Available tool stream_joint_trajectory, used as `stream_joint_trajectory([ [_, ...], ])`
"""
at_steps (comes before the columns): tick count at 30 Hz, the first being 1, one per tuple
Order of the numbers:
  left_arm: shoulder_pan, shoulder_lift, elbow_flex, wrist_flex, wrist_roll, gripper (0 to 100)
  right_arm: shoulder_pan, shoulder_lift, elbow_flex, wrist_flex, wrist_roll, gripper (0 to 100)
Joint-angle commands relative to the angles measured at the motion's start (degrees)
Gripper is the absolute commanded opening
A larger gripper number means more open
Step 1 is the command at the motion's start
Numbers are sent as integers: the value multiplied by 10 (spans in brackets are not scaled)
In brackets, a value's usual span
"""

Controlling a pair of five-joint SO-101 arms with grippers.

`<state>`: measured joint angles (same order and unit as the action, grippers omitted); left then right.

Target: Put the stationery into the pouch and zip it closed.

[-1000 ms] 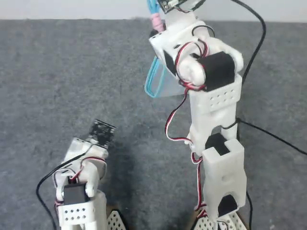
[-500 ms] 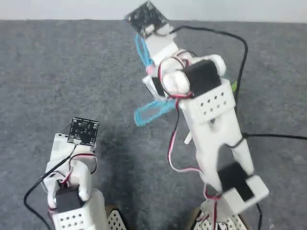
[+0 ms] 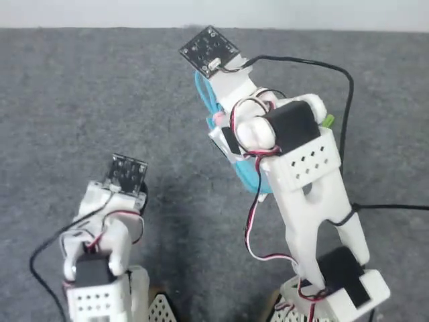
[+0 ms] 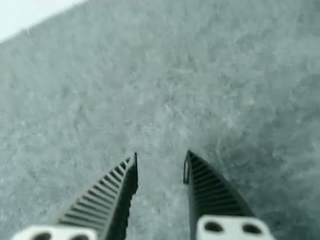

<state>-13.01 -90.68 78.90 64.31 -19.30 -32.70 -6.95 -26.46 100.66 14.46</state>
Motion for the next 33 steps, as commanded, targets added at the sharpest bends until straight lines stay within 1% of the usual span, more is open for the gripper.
stream_joint_trajectory([
  [1, 6, 193, -152, 0, 37, 148, 1, -36, 24, 21, 9, 7],
  [3, 20, 270, -176, 0, 43, 148, 3, -39, 49, 21, 8, 7],
  [5, 34, 328, -173, -6, 43, 148, 7, -47, 79, 7, 6, 7],
  [7, 38, 360, -142, -47, 43, 148, 13, -63, 120, -29, 6, 7],
  [9, 36, 363, -96, -101, 43, 148, 14, -85, 171, -77, 7, 7],
  [12, 37, 344, -49, -135, 39, 148, 14, -114, 234, -148, 5, 7],
  [17, 40, 288, -7, -142, 39, 148, 10, -169, 287, -243, 4, 7],
  [22, 37, 231, 36, -170, 41, 148, -32, -204, 324, -304, 4, 7],
  [27, 40, 175, 64, -168, 42, 148, -66, -197, 350, -383, 5, 7],
  [33, 37, 118, 89, -168, 42, 148, -66, -116, 354, -501, 5, 7],
])
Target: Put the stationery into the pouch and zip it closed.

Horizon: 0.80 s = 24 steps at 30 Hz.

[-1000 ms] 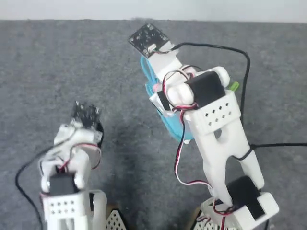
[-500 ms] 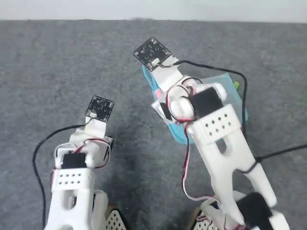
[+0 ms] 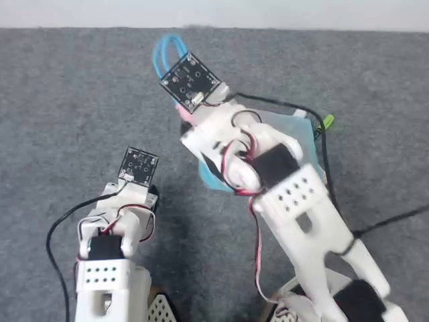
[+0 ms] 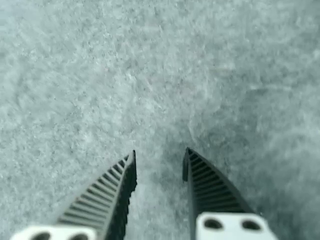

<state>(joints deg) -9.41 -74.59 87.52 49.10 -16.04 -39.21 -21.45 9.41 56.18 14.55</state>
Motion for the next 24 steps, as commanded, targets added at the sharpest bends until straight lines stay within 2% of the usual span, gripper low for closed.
stream_joint_trajectory([
  [1, 1, -52, 7, -16, 10, 148, -1, 45, -4, -70, 5, 7],
  [9, 0, -99, 29, -15, 10, 148, 14, 133, -4, -165, 6, 11],
  [12, 0, -105, 29, -5, 10, 148, 33, 153, -4, -163, 7, 84],
  [18, 1, -105, 28, -3, 10, 148, 53, 123, -9, -77, 5, 318],
  [21, 1, -105, 28, -3, 10, 148, 54, 85, -8, -18, 8, 353],
  [24, 1, -105, 28, -2, 10, 148, 68, 36, -6, 74, 9, 331],
])
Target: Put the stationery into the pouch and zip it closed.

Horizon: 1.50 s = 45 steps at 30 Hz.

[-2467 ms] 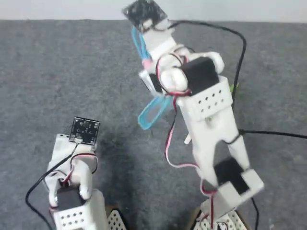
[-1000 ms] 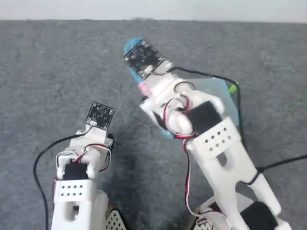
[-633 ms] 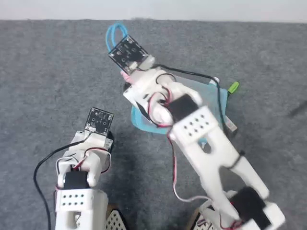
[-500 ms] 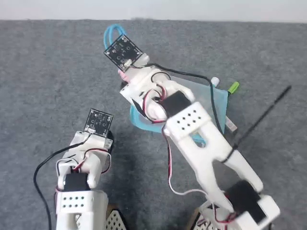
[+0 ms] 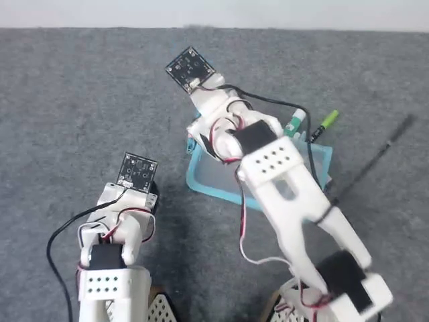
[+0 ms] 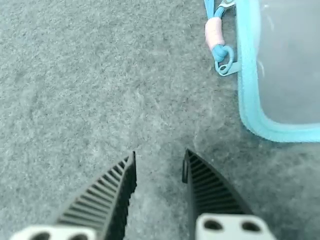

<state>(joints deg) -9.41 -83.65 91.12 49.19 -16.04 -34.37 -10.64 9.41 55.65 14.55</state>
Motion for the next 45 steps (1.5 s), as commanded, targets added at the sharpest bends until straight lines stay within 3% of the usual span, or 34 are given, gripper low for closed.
stream_joint_trajectory([
  [1, 1, -14, -8, -2, 10, 148, 36, -88, -4, 121, 9, 318],
  [4, 1, -14, -8, -1, 10, 148, 113, -116, 11, 214, 9, 269],
  [7, 2, -14, -8, -1, 10, 148, 229, -115, 62, 234, 15, 227],
  [11, 4, -14, -8, -1, 10, 148, 330, -92, 159, 219, 111, 209],
  [16, 4, -14, -8, -1, 10, 148, 390, -73, 258, 133, 92, 255],
  [23, 4, -14, -7, -1, 10, 148, 394, -42, 330, 24, 89, 268],
  [32, 4, -14, -4, -4, 10, 148, 393, 11, 316, -70, 89, 40],
  [40, 4, -14, 2, -14, 10, 148, 320, 14, 203, -65, 89, 7],
  [45, 4, -14, 7, -16, 10, 148, 283, 17, 102, -6, 76, 7],
])
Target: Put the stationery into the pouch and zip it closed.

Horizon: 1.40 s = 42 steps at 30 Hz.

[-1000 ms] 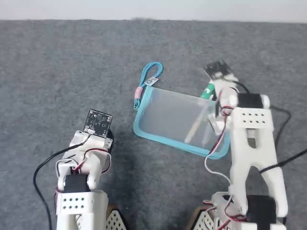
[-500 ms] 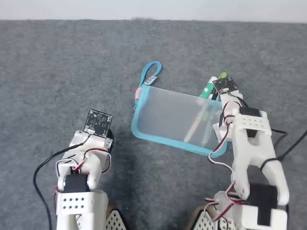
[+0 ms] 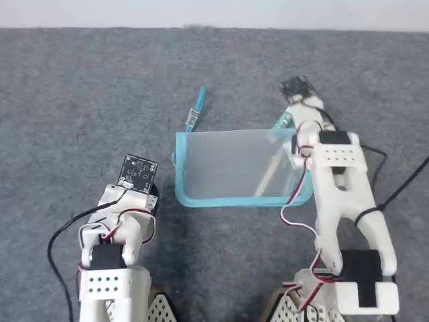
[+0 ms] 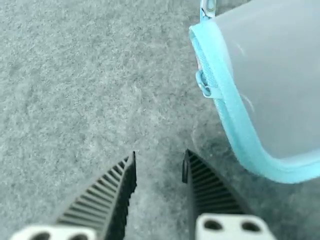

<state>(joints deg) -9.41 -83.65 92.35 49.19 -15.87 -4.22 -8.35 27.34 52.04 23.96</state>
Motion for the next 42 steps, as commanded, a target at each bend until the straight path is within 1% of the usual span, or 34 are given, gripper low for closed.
stream_joint_trajectory([
  [1, 4, -14, -6, -16, 8, 148, -23, -6, -97, 43, -25, 7],
  [6, 4, -14, -6, -16, 8, 148, -33, -9, -144, 108, -47, 9],
  [8, 4, -14, -6, -16, 8, 148, -29, -11, -123, 131, -63, 10],
  [10, 4, -14, -6, -16, 8, 148, -23, -14, -85, 116, -62, 21],
  [14, 4, -14, -6, -16, 8, 148, 0, -26, 7, 79, -62, 117],
  [16, 4, -14, -5, -16, 8, 148, -3, -45, 52, 76, -59, 154],
  [20, 4, -14, -5, -16, 8, 148, -16, -132, 135, 65, 11, 154],
  [25, 4, -14, -5, -16, 8, 148, -46, -298, 261, 44, 196, 155],
  [29, 4, -14, -5, -16, 8, 148, -107, -423, 358, 41, 291, 155],
  [31, 4, -14, -5, -16, 8, 148, -123, -473, 396, 45, 328, 155],
  [35, 4, -14, -4, -16, 8, 148, -124, -516, 451, 41, 376, 155],
  [39, 4, -14, -4, -16, 8, 148, -124, -517, 470, 36, 381, 155],
  [42, 4, -14, -4, -16, 8, 148, -124, -517, 487, 4, 382, 155],
])
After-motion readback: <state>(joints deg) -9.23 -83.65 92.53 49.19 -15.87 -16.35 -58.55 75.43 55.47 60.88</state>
